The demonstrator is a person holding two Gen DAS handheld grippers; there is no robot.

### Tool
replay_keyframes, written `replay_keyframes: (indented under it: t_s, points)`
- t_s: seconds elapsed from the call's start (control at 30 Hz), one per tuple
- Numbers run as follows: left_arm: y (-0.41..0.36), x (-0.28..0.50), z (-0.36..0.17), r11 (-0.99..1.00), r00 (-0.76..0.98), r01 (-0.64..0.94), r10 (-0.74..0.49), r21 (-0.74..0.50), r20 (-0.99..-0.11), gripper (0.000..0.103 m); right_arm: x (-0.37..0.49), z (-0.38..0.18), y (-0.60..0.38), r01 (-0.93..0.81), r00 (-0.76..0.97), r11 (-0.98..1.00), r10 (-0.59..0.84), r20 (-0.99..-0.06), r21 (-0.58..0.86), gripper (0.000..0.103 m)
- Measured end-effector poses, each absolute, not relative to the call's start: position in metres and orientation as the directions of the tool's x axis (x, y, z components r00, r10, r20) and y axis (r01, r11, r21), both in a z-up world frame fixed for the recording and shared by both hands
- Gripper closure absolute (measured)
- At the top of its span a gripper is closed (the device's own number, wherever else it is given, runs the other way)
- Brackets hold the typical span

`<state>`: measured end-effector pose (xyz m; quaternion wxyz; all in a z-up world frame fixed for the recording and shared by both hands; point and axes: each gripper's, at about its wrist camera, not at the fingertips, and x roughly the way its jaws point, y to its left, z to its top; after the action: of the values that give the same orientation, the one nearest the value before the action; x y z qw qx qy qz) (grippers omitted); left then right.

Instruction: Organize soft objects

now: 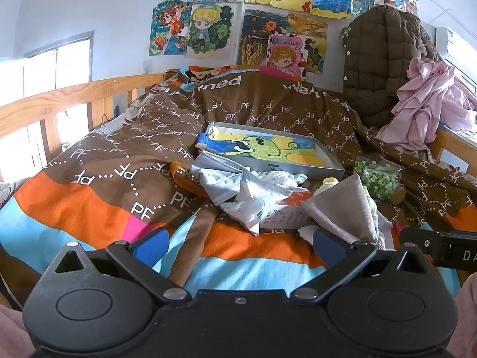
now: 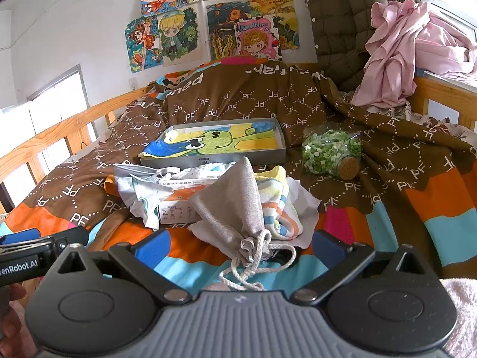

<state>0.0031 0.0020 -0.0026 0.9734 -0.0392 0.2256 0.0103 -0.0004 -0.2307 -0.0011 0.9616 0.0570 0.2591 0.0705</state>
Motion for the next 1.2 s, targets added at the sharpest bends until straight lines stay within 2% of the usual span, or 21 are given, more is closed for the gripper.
replay_keyframes:
  t_s: [1.2]
  points:
    - [0.0019, 0.0032, -0.0065, 0.996, 0.895, -0.038, -0.001, -0.078, -0.447, 0.001, 0.0003, -0.0011, -0.2326, -0.108, 0.853, 0.982, 0.17, -0.494, 0.152, 0.0]
